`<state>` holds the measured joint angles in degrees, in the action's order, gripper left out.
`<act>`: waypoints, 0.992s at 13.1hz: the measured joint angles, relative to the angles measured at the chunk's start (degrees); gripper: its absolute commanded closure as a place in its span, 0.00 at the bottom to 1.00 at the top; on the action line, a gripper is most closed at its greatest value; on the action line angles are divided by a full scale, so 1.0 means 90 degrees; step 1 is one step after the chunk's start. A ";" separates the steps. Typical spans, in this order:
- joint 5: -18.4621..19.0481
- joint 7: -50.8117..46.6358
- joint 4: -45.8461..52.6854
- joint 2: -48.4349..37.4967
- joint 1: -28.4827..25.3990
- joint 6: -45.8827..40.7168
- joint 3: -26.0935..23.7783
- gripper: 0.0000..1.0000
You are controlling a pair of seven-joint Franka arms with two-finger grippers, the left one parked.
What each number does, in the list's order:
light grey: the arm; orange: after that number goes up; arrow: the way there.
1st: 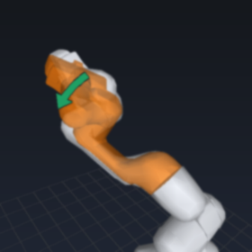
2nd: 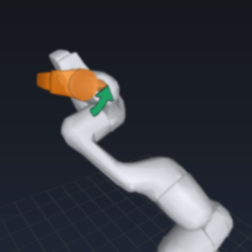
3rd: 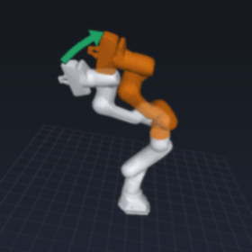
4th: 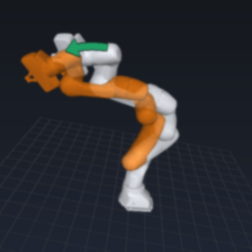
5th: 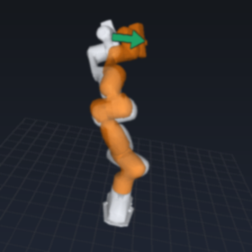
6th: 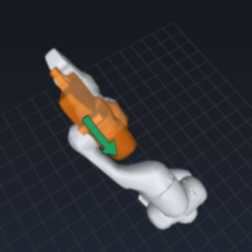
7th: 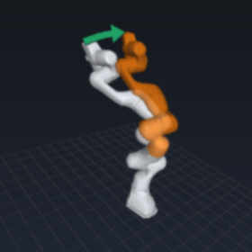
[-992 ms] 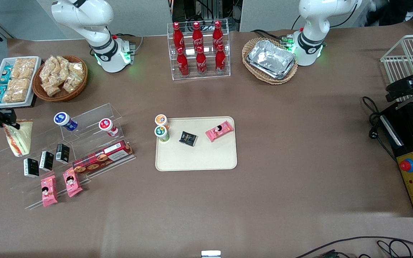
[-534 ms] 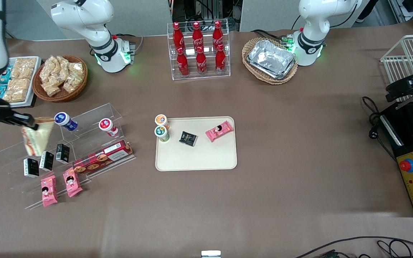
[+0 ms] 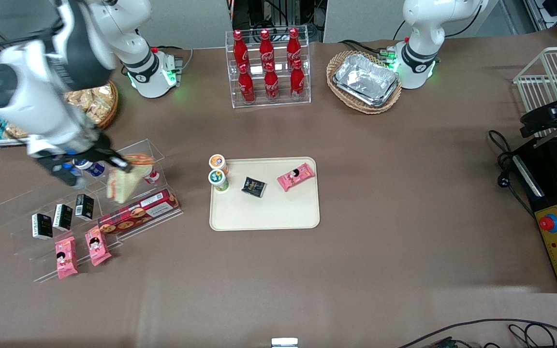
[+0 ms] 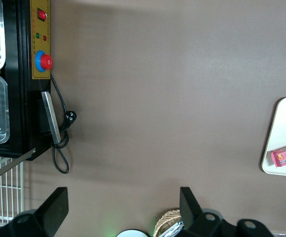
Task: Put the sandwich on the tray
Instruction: 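Lift the sandwich off the rack and carry it to the cream tray, then lower the sandwich flat onto the tray and open the right gripper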
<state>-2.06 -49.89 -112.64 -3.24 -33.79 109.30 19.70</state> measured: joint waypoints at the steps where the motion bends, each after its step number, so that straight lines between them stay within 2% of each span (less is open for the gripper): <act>1: 0.0009 -0.0633 0.0000 0.0102 -0.0345 0.0165 0.0001 0.93; 4: 0.0031 -0.2517 0.0038 0.0602 -0.1421 0.0803 -0.0002 0.93; 7: 0.0036 -0.4483 0.0640 0.1535 -0.2211 0.1031 -0.0004 0.95; 10: 0.0034 -0.5905 0.1660 0.2728 -0.2539 0.1081 -0.0003 1.00; 13: -0.0079 -0.6831 0.2607 0.3815 -0.2655 0.1198 -0.0005 1.00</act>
<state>-2.77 -111.37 -89.18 31.10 -57.69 120.08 19.65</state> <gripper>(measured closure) 0.824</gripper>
